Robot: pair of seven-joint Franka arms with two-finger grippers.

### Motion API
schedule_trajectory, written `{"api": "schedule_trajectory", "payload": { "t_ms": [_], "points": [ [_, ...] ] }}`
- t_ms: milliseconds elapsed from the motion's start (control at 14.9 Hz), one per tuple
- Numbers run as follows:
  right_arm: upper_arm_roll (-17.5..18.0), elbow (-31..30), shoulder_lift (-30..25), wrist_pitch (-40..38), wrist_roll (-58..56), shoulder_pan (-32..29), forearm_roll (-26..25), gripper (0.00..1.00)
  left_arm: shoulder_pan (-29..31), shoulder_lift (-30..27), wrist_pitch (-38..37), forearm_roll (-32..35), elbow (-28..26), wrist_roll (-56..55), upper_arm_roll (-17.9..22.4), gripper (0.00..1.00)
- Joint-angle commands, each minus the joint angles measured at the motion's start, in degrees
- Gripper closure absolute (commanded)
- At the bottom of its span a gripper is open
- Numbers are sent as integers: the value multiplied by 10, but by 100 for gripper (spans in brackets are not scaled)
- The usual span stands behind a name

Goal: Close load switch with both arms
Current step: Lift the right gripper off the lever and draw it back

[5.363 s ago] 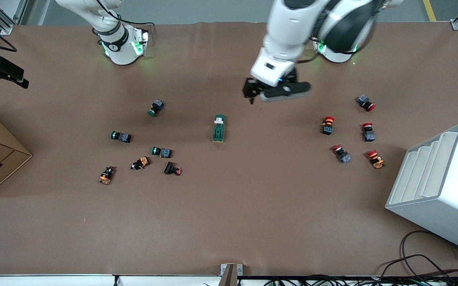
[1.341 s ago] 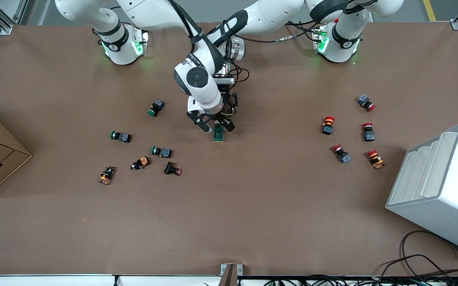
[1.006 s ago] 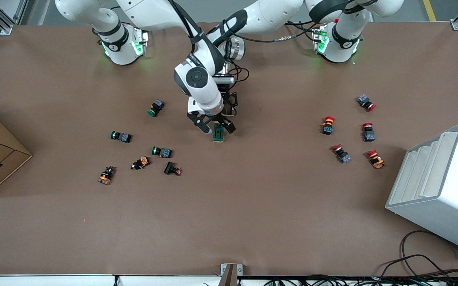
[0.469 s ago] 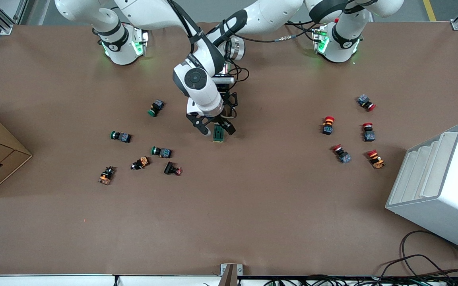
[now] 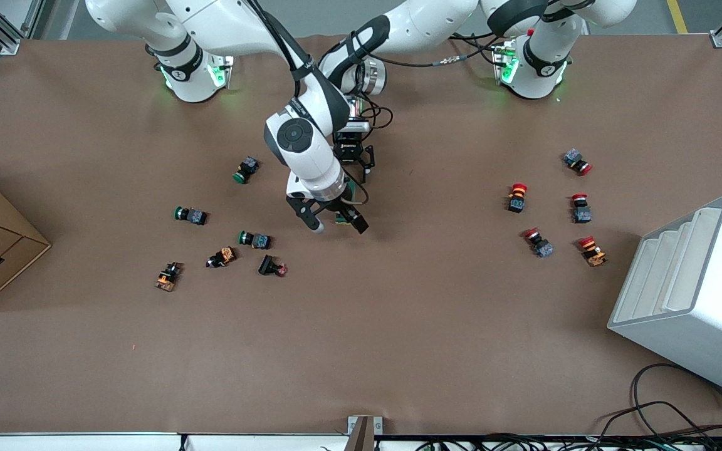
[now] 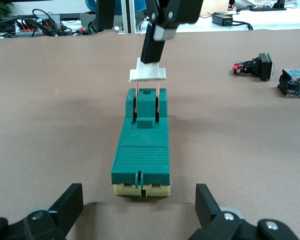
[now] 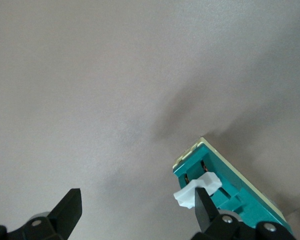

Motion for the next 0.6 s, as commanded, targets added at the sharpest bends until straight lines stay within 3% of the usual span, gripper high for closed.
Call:
{"api": "schedule_trajectory", "payload": {
  "t_ms": [0,536],
  "points": [
    [5,13,21,6,-7,-5,0,0,-5,13,-2,1,12,4,2,1],
    [3,53,61,6,-10,-14,-3,0,-5,11,-2,1,8,2,2,1]
  ]
}}
